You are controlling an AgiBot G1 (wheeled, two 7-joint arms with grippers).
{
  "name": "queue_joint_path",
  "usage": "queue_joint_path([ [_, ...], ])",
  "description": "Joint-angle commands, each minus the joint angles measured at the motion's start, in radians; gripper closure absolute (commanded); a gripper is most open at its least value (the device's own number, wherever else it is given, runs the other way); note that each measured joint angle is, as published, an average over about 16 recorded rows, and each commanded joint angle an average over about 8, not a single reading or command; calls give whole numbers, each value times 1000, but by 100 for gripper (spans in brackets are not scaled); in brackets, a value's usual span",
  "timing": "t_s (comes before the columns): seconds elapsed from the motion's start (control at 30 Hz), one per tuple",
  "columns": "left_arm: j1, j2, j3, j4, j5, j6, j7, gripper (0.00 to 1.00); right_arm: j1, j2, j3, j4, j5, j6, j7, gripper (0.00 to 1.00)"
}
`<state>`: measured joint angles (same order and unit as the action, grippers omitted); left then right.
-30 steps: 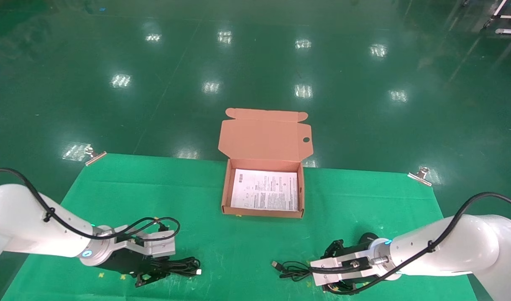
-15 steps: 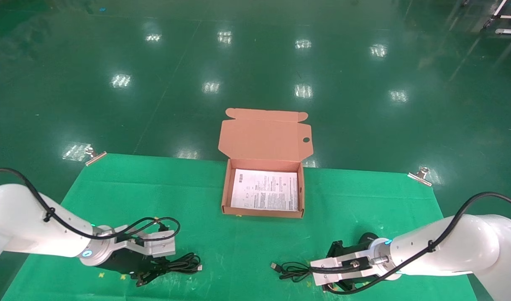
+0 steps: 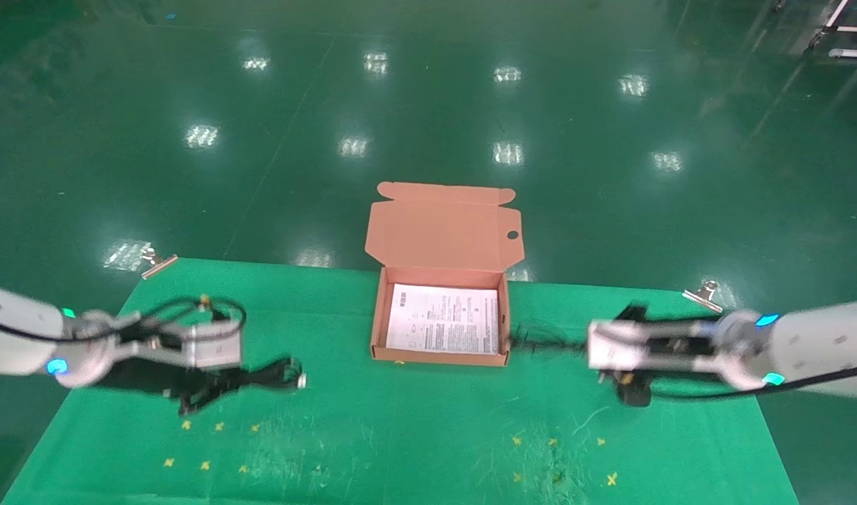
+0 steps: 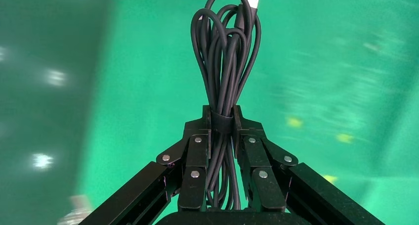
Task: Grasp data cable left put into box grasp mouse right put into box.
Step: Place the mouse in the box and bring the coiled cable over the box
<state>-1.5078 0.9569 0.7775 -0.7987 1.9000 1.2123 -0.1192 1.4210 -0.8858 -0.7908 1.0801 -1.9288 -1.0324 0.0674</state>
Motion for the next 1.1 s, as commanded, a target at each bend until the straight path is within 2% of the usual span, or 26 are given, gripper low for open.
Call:
queue_joint_path([
  [0.03,-15,-38,-10,-66,-4,9,-10,100,11,44,23,62,-5,13,50,100],
  [0.17,-37,-77,-37,-200,7,-22,-73,100,58,52,64,112,-24,73,98,100],
  [0.33,-61,-80,-66,-310,26,-83,-132,100,132,-6,94,100,-19,133,92,100],
  [0.73,-108,23,-69,-374,111,-220,-128,100,277,-230,115,-146,63,254,-105,100],
  [0.93,-124,58,-66,-362,131,-259,-107,100,326,-302,123,-250,111,266,-189,100],
  [1.1,-135,68,-67,-354,135,-270,-100,100,353,-331,133,-300,146,262,-238,100],
])
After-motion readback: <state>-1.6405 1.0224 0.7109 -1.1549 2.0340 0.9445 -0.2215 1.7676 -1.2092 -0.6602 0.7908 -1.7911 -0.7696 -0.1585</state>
